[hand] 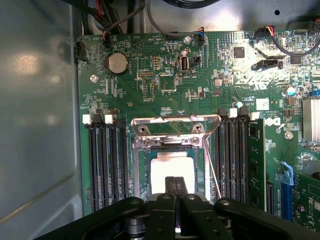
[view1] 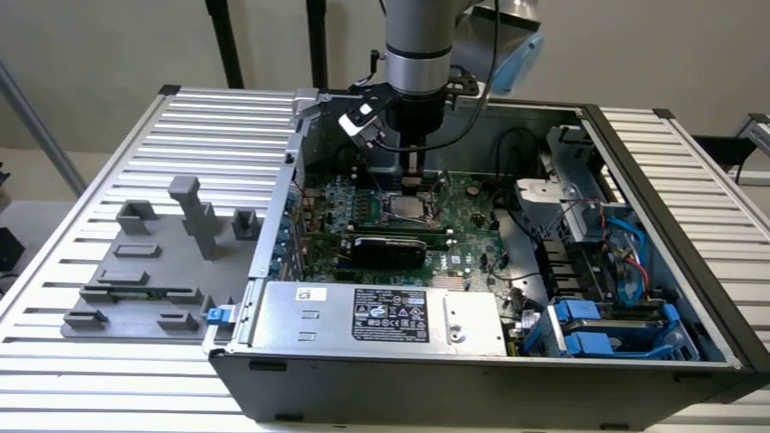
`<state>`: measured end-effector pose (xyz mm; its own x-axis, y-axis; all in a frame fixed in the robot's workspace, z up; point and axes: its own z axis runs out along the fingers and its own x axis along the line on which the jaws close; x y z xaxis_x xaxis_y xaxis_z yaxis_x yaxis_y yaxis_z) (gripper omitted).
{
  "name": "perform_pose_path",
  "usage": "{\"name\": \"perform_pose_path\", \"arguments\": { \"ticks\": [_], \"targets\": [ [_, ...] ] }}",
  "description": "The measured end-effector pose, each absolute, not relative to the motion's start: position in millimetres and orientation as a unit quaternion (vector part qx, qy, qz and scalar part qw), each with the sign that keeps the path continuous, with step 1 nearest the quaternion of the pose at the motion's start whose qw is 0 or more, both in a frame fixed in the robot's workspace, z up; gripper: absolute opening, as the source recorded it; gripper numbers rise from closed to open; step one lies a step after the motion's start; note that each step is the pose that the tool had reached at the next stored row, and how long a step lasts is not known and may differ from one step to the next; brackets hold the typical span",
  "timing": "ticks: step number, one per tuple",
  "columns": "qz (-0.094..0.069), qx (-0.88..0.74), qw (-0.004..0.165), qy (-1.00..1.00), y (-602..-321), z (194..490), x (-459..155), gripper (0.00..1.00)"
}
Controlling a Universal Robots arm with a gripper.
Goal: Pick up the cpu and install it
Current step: 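Close the cpu cover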
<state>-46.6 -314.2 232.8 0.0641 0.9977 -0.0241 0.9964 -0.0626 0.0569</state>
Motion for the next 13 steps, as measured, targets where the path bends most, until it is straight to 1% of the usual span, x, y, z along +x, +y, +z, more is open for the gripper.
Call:
{"name": "perform_pose_path", "arguments": {
  "ticks": [4, 13],
  "targets": [
    [0.008, 0.729, 0.027, 0.684, -318, 238, -41, 0.11],
    [-0.002, 0.729, 0.017, 0.684, -327, 273, -17, 0.11]
  ]
}}
